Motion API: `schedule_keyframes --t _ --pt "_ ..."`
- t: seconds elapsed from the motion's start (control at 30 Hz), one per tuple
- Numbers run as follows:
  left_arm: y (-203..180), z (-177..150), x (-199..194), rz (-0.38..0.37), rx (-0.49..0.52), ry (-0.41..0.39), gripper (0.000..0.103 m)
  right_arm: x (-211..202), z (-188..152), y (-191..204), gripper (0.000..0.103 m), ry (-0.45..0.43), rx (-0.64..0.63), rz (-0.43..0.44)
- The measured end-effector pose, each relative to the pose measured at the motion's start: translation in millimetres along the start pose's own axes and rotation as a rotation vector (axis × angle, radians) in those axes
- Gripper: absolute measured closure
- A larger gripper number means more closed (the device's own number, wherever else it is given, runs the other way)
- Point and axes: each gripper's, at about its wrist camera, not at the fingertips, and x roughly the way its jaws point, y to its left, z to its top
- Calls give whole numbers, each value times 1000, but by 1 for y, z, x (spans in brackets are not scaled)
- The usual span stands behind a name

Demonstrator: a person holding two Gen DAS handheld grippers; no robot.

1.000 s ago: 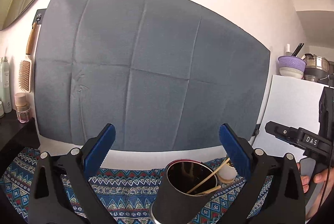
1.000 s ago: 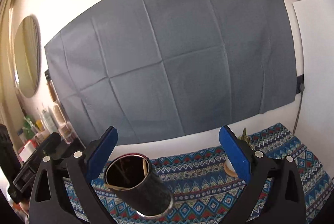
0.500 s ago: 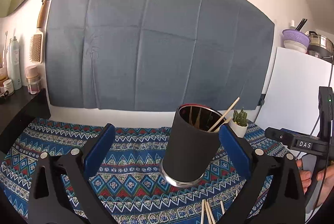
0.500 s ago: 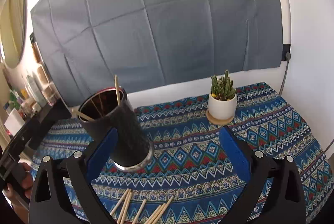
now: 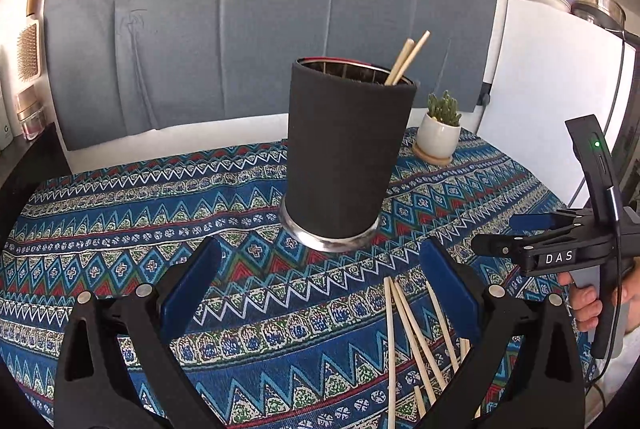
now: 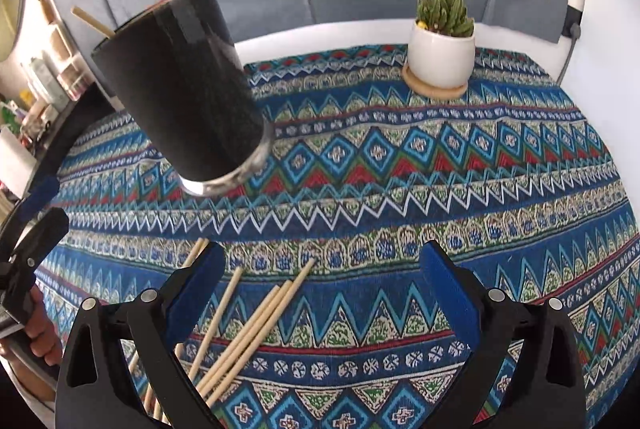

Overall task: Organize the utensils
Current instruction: 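Move both open tools back down toward the remaining wooden sticks, then grasp a wooden stick with the left tool while the right tool grasps another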

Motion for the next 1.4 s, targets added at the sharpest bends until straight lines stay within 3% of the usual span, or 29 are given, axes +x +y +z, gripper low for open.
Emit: schedule_keyframes --t 0.3,0.7,0.83,1.0,1.17,1.33,1.4 --pt "-10 -21 27 -22 82 121 6 22 -28 -1 9 153 -5 -6" --pt "-32 -46 49 48 267 243 6 27 -38 8 9 131 -46 -80" --pt "-28 -52 57 57 266 289 5 26 -41 9 8 98 -54 -77" --pt "-10 -54 64 -12 150 349 5 22 -47 4 8 67 -41 -89" --pt "-9 -55 64 2 146 347 4 17 -51 1 8 66 40 -137" --pt "-9 -54 65 0 145 347 4 17 -50 8 8 112 96 -171" --pt "-9 -54 65 0 145 347 4 20 -50 17 8 152 62 -206"
